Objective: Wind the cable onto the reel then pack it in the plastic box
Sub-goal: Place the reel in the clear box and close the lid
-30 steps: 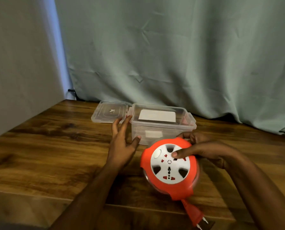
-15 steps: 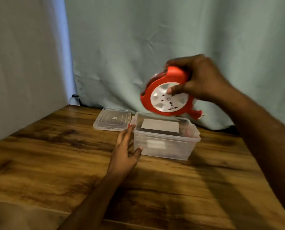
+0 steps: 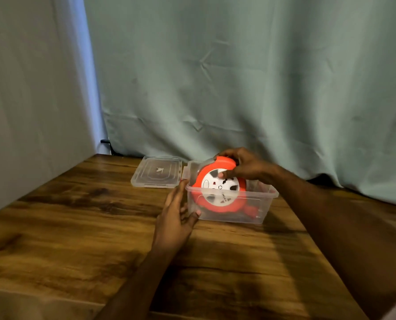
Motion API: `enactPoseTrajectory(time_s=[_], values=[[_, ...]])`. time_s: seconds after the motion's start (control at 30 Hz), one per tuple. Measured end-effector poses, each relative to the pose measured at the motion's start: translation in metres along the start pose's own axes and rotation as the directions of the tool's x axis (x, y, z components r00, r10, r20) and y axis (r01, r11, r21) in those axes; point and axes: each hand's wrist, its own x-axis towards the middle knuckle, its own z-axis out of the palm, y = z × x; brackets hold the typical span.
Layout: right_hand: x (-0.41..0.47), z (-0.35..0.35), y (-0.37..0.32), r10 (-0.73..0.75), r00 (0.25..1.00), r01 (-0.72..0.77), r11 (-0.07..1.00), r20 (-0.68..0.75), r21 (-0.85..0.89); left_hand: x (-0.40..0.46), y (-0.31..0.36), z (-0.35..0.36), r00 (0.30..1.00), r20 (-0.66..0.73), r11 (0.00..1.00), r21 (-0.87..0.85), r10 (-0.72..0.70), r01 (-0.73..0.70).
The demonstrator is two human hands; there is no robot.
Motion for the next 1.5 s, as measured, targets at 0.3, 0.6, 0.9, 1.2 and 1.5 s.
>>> enactPoseTrajectory(time_s=[0.3, 0.6, 0.9, 1.2, 1.5], values=[[0.006, 0.026, 0.024, 0.050, 0.985, -0.047, 0.999, -0.163, 0.025, 0.001, -0.001, -0.001, 1.000, -0.019, 1.000, -0.010, -0.006, 0.006], [-0.070, 0.080, -0.008, -0.296, 0.688, -0.059, 0.887, -0.662, -0.459, -0.001, 0.005, -0.004, 0.989, -0.149, 0.984, 0.174, -0.010, 0.036], [-0.092, 0.115, 0.035, -0.579, 0.487, 0.189, 0.801, -0.654, -0.568, 0.053, -0.019, -0.037, 0.948, -0.319, 0.861, 0.482, -0.002, 0.164], [-0.093, 0.114, 0.036, -0.574, 0.452, 0.208, 0.812, -0.682, -0.546, 0.110, -0.053, -0.064, 1.000, 0.005, 0.502, 0.865, -0.024, 0.008], [-0.091, 0.115, 0.033, -0.535, 0.486, 0.184, 0.836, -0.691, -0.518, 0.112, 0.001, -0.081, 0.912, -0.221, 0.694, 0.714, 0.346, -0.091]])
